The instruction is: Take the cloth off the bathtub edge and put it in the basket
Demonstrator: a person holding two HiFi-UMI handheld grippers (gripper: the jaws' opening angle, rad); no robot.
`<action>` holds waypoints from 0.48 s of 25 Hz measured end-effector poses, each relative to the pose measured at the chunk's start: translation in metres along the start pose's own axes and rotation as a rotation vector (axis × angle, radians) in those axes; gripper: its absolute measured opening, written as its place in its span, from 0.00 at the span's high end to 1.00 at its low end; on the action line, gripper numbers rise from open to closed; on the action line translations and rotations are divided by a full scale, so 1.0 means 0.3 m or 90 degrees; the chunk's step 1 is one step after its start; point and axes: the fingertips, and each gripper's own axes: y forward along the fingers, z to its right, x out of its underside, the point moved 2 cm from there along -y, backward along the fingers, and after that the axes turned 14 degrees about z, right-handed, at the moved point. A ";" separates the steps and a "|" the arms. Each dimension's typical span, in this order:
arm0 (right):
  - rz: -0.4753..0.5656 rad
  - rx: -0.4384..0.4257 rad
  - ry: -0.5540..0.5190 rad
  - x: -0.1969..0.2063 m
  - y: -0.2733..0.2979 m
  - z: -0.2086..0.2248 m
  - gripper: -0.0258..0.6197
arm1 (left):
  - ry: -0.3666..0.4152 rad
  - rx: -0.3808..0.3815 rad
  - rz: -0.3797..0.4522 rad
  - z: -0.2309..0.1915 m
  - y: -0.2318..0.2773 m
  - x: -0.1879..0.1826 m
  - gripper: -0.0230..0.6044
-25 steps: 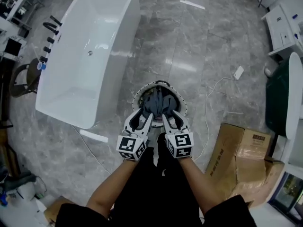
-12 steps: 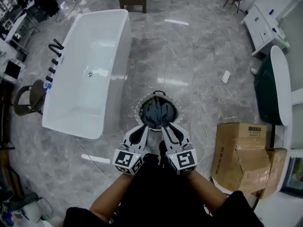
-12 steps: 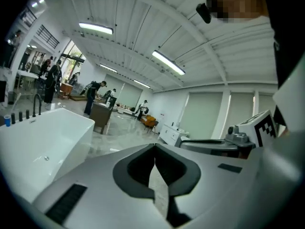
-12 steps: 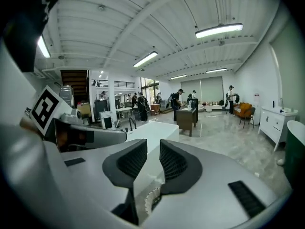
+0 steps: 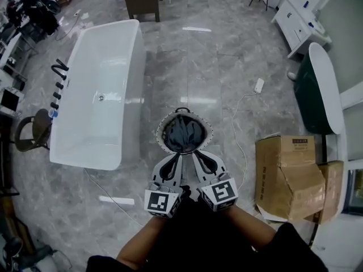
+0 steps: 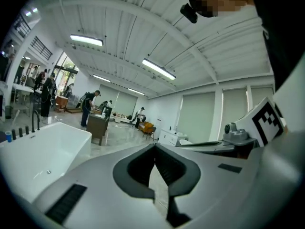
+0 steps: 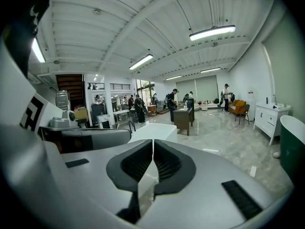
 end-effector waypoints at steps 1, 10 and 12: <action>0.008 -0.001 0.002 -0.012 -0.011 0.001 0.91 | 0.004 -0.013 0.009 0.009 -0.001 -0.018 0.94; 0.080 -0.027 -0.017 -0.127 -0.215 0.085 0.91 | 0.042 -0.026 0.056 0.257 0.009 -0.033 0.94; 0.091 -0.029 -0.025 -0.147 -0.277 0.103 0.91 | 0.030 -0.032 0.057 0.325 0.002 -0.033 0.94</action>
